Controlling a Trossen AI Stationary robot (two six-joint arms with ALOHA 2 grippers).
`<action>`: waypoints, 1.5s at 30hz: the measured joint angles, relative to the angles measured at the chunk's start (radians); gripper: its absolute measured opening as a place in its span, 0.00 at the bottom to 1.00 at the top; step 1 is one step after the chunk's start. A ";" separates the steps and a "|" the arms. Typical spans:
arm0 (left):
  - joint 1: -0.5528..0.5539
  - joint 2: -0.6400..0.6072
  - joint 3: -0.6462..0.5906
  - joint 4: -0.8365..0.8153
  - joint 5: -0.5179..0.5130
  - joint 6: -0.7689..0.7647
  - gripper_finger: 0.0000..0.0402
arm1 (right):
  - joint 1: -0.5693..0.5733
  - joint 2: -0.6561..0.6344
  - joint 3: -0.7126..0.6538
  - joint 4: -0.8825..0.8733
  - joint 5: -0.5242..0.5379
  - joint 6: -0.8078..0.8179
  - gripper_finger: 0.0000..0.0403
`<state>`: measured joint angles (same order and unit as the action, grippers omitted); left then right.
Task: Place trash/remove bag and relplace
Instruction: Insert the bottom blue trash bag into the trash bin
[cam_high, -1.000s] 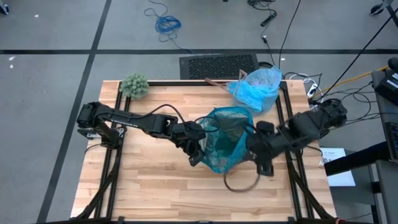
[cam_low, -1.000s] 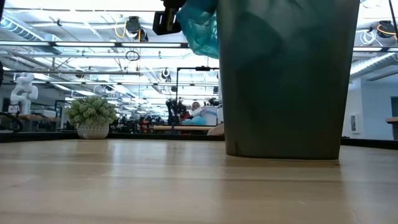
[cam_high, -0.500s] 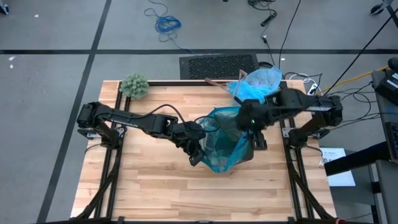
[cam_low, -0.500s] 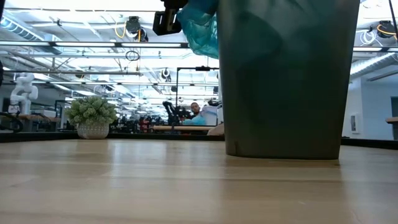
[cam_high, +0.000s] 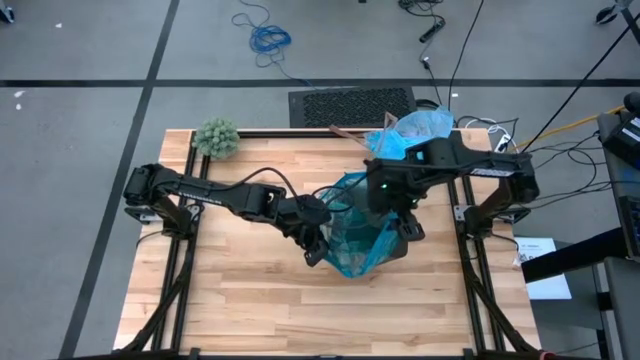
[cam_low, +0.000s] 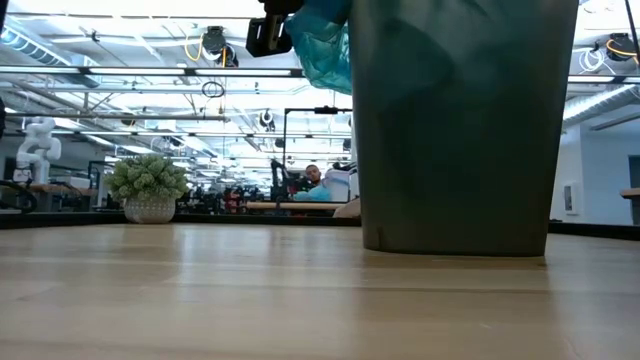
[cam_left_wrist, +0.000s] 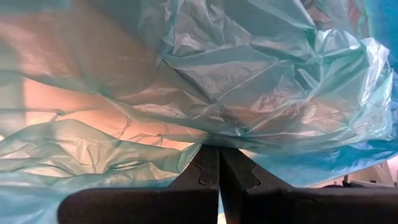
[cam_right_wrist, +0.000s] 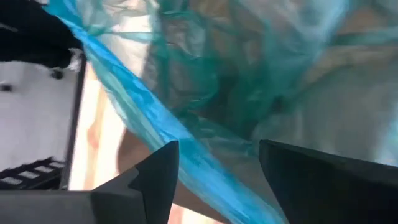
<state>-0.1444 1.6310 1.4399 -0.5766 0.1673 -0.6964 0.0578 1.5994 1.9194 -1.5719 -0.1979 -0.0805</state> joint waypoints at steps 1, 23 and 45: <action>0.000 0.000 0.000 0.000 0.000 0.000 0.00 | 0.000 0.009 0.000 0.000 -0.019 -0.004 0.53; 0.000 -0.001 0.000 -0.001 -0.001 0.002 0.00 | 0.174 -0.072 0.000 0.001 -0.112 0.451 0.00; 0.000 -0.001 0.000 0.000 -0.001 0.001 0.00 | 0.556 -0.083 -0.288 0.067 0.351 1.180 0.00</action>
<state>-0.1440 1.6302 1.4403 -0.5762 0.1665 -0.6950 0.6136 1.5162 1.6311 -1.5052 0.1530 1.0998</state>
